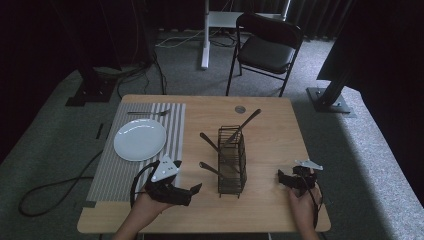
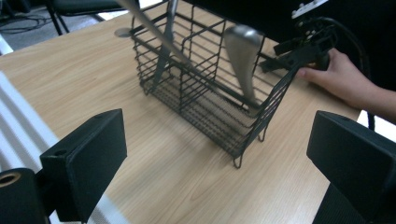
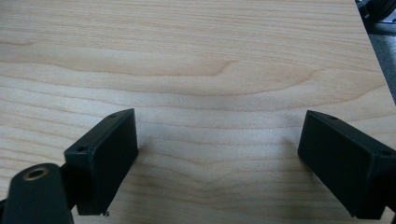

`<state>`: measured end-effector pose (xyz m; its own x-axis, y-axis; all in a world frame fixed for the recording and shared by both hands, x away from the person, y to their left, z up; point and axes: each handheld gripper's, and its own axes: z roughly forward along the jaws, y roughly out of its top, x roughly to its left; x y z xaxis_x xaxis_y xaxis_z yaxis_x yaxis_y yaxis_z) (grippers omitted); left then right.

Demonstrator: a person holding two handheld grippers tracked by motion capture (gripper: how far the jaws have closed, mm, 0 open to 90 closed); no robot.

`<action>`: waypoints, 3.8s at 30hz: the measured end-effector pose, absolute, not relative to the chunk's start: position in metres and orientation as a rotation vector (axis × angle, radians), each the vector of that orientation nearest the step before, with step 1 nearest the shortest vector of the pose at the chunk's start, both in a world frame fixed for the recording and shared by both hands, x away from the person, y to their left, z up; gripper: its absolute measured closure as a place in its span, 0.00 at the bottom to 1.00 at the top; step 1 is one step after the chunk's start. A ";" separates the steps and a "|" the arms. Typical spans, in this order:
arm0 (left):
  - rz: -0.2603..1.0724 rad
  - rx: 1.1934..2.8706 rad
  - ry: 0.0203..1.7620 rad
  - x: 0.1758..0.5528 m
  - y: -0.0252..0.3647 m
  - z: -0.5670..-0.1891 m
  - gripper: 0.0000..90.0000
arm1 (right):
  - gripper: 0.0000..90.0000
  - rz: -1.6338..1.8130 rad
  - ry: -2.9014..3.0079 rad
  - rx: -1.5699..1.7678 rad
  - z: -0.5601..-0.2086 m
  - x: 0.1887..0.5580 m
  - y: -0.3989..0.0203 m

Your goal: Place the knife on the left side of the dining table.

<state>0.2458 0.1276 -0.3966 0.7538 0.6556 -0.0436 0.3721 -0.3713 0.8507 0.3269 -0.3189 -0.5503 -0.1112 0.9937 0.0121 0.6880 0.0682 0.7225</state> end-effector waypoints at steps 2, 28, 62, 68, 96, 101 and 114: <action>0.364 1.990 0.770 0.246 0.124 -0.395 0.06 | 0.13 0.804 1.855 1.667 -0.550 0.327 -0.319; 0.357 1.843 0.839 0.255 0.096 -0.389 0.52 | 0.13 0.805 1.855 1.667 -0.550 0.327 -0.319; 0.295 1.884 0.764 0.273 0.071 -0.375 0.84 | 0.13 0.806 1.855 1.666 -0.550 0.327 -0.319; 0.300 1.882 0.753 0.283 0.058 -0.370 0.84 | 0.13 0.806 1.855 1.665 -0.550 0.327 -0.319; 0.307 1.836 0.614 0.287 0.030 -0.368 0.85 | 0.13 0.807 1.855 1.666 -0.550 0.327 -0.319; 0.274 1.803 0.597 0.291 0.023 -0.371 0.84 | 0.13 0.805 1.857 1.665 -0.550 0.327 -0.319; 0.406 1.693 0.693 0.287 0.012 -0.381 0.89 | 0.13 0.806 1.856 1.665 -0.550 0.327 -0.319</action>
